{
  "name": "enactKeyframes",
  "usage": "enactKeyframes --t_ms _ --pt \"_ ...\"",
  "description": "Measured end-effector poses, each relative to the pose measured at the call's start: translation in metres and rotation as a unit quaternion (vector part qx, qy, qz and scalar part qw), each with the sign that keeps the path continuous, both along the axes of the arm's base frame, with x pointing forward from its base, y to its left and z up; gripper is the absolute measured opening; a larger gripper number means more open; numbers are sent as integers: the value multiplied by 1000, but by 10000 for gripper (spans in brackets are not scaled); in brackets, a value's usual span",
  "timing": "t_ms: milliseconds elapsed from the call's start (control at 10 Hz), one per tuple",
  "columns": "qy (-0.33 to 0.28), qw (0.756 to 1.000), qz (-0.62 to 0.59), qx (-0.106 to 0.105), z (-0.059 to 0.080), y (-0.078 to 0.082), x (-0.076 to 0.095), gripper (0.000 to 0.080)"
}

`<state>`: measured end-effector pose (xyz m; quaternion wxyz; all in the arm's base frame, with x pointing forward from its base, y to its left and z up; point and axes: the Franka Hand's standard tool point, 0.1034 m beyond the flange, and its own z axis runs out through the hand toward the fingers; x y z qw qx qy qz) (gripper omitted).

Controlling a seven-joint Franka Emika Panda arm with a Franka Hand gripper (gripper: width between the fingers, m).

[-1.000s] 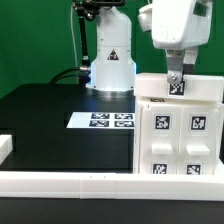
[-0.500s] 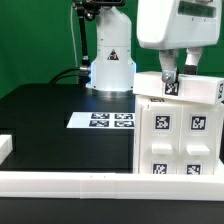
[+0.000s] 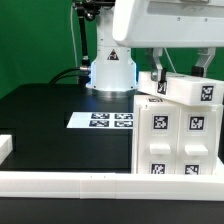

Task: Assemble cabinet

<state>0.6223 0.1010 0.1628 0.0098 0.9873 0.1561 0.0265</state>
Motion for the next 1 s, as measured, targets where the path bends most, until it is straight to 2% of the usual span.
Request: enactKeyframes --t_ms 200,600,800,900,1000 --pt "9 994 -112 9 0 1 -1 551" --pt "6 975 -222 15 0 1 0 551" --pt "2 911 -409 43 -1 1 0 551" --pt "7 883 -465 61 -2 -1 0 551" --pt "9 867 -495 65 -2 0 1 551"
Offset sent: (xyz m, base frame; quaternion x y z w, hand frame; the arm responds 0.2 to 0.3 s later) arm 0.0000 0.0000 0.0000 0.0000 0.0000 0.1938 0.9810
